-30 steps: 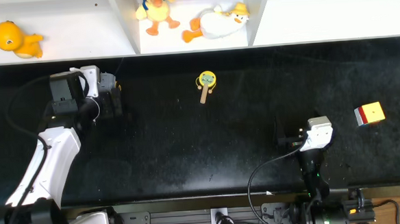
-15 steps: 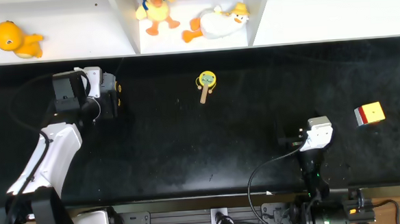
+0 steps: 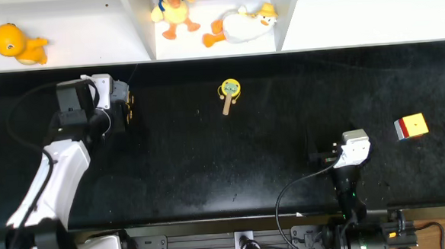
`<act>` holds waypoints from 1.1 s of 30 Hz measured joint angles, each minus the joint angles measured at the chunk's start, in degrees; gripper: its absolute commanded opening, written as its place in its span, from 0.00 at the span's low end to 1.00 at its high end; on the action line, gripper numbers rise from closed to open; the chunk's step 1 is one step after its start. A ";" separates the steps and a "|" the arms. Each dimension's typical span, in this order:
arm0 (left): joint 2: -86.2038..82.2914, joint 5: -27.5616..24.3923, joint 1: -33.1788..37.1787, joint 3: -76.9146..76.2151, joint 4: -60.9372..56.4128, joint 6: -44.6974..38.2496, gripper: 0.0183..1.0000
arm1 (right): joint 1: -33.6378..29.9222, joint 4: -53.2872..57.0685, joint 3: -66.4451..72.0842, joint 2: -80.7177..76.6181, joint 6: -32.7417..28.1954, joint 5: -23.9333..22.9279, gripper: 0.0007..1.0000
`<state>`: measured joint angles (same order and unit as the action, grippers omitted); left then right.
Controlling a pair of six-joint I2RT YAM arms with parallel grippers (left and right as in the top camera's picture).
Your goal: Store Toys
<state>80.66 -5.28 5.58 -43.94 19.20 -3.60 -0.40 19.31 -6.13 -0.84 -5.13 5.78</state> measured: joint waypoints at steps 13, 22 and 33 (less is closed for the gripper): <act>-14.88 0.02 0.00 0.09 5.14 0.00 0.42 | 0.00 0.00 0.00 0.00 0.00 0.00 1.00; -13.92 0.00 0.00 -1.66 4.94 0.24 0.38 | 0.00 0.02 0.00 0.00 0.00 0.00 0.99; -13.73 0.00 0.00 -5.14 5.22 0.24 0.35 | 0.00 -0.02 0.00 0.00 0.00 -0.02 1.00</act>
<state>66.94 -5.28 5.58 -49.08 24.43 -3.36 -0.40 19.29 -6.13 -0.84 -5.13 5.76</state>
